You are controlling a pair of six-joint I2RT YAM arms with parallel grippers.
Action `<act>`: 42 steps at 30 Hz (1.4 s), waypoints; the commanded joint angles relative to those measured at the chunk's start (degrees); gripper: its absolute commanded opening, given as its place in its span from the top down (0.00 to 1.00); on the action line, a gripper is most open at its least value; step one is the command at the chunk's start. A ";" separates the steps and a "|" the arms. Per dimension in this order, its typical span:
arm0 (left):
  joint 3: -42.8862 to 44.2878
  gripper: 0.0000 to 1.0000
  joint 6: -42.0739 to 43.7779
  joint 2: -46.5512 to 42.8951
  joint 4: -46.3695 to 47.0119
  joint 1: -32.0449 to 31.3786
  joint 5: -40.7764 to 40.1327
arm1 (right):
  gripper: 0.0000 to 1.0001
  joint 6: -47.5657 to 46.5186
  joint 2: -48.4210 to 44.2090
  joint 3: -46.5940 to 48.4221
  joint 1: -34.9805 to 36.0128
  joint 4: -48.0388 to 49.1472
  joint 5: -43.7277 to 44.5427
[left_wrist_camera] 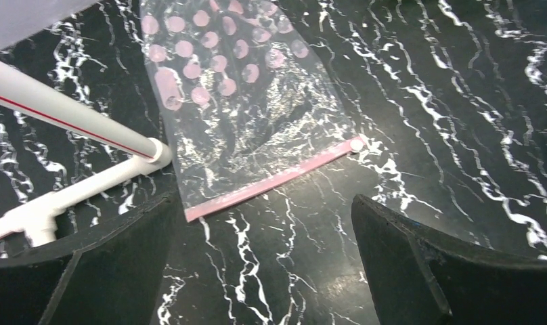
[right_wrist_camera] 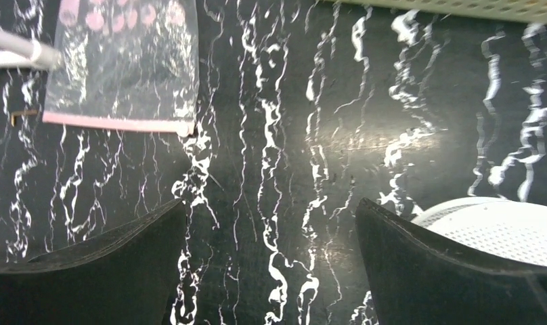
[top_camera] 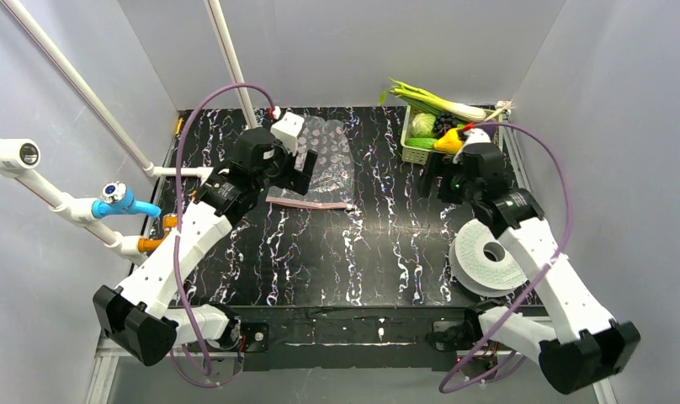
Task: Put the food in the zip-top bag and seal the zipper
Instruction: Pick up the zipper food storage bag at the center of the board.
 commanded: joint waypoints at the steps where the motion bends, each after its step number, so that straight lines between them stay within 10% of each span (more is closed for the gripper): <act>1: -1.19 0.00 4.44 -2.17 3.04 -1.54 -10.43 | 0.00 1.13 6.89 -0.03 4.70 3.26 -5.46; 18: -5.11 0.00 0.88 -4.92 8.28 -1.88 -14.26 | 0.00 20.99 40.60 0.98 15.88 31.57 -16.39; 28: -4.73 0.01 0.55 -5.54 7.89 -1.89 -19.16 | 0.05 -9.70 50.15 10.84 26.01 27.47 7.81; 42: -10.34 0.01 2.81 -14.68 15.30 -1.88 -25.82 | 0.05 -24.91 58.81 16.33 25.81 36.37 -1.19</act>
